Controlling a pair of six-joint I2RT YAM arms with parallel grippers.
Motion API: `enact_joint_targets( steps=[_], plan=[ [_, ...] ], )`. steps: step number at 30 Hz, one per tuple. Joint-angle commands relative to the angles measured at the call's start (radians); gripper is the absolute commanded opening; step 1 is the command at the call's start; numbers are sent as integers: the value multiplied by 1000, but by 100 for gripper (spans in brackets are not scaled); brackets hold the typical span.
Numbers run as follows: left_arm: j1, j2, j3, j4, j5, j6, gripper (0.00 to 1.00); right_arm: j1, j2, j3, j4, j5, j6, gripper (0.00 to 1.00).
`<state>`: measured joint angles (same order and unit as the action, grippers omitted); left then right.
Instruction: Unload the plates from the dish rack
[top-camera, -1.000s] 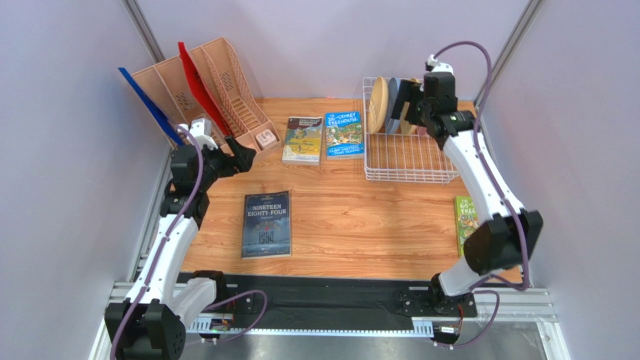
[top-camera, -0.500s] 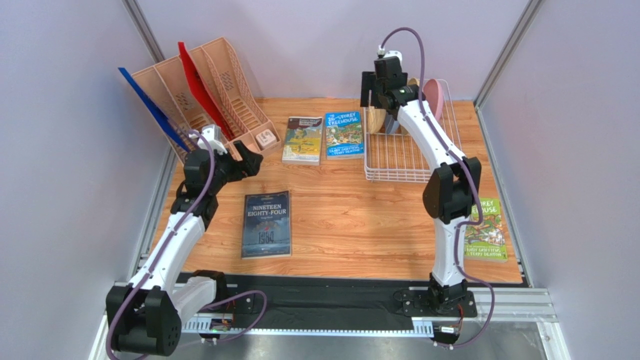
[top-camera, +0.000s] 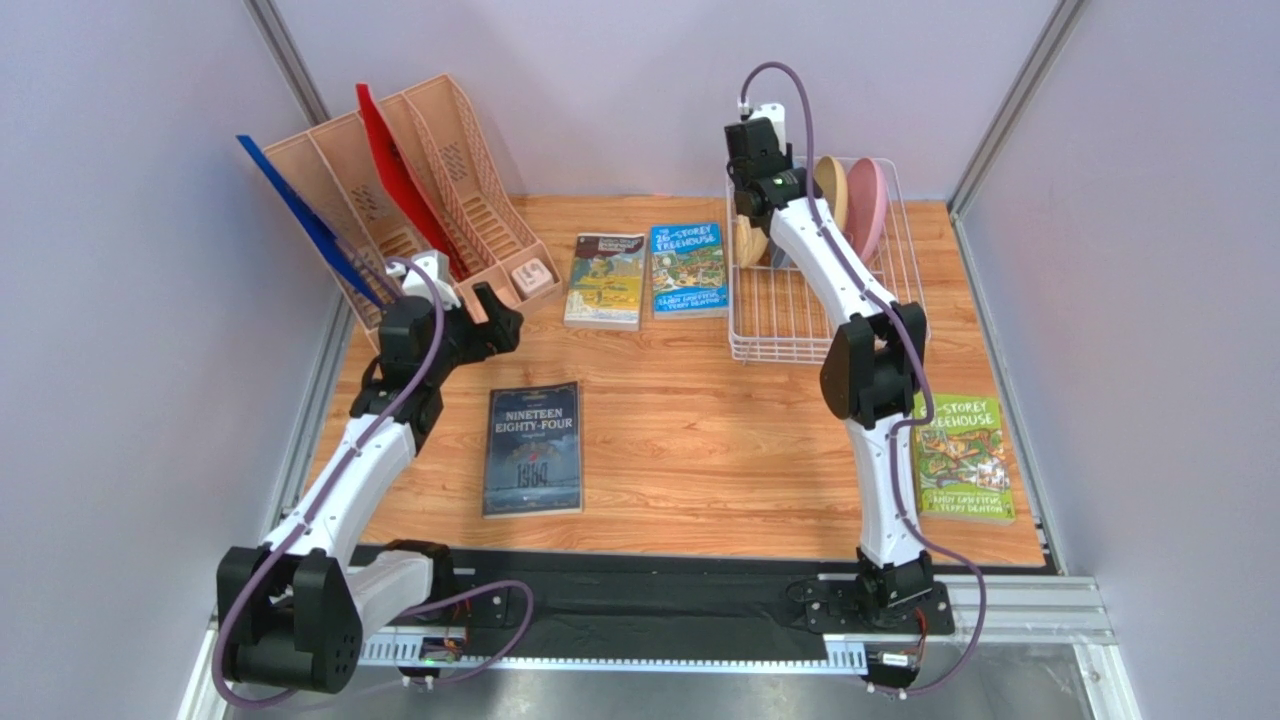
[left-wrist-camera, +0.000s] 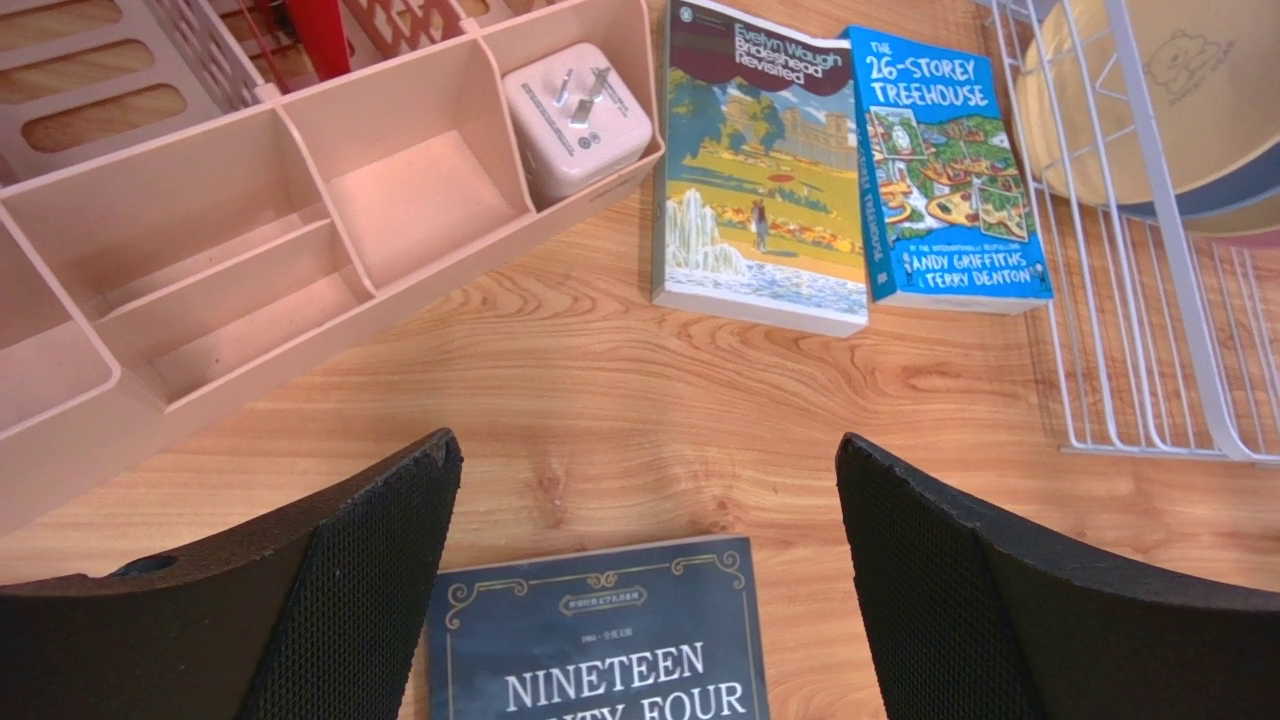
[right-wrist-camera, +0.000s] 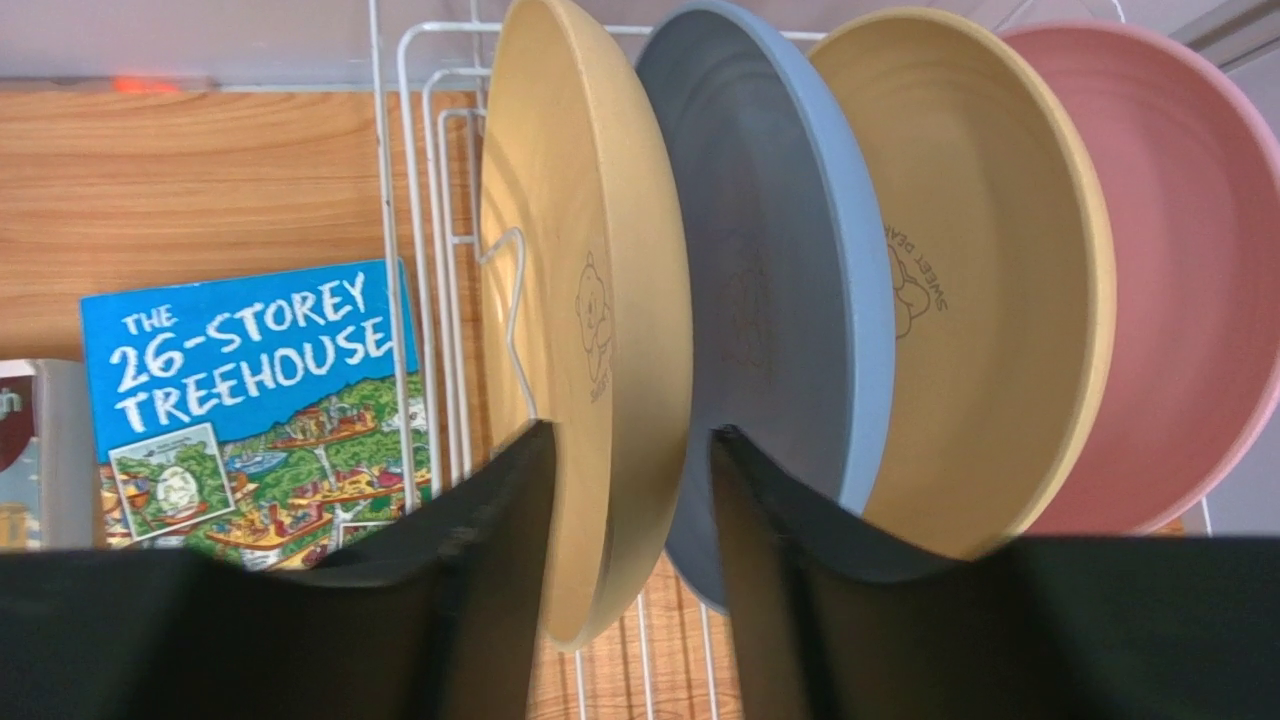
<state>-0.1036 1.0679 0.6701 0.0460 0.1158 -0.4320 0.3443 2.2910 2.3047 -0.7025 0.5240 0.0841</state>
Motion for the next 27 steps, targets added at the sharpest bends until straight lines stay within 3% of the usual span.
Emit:
enact_joint_targets(
  steps=[1,2,3,5,9,16,24,26,27],
  plan=[
    [-5,9,11,40,-13,29,100,9,24,44,8,60,-43,35],
    [-5,10,10,41,-13,29,100,13,25,38,11,71,-50,28],
    [-5,12,6,43,-13,29,100,16,25,33,17,79,-58,12],
    [-5,12,6,48,-15,26,100,30,15,15,46,103,-79,0],
    [-7,24,3,55,-27,21,100,79,-24,-54,170,198,-179,0],
    [-10,37,-3,49,-54,18,100,157,-11,-63,478,588,-427,0],
    [-10,18,6,28,-36,32,100,193,-128,-221,924,780,-753,0],
    [-10,27,19,25,5,33,100,205,-233,-296,882,766,-645,0],
    [-10,30,22,28,22,32,100,208,-273,-309,704,749,-556,0]
  ],
)
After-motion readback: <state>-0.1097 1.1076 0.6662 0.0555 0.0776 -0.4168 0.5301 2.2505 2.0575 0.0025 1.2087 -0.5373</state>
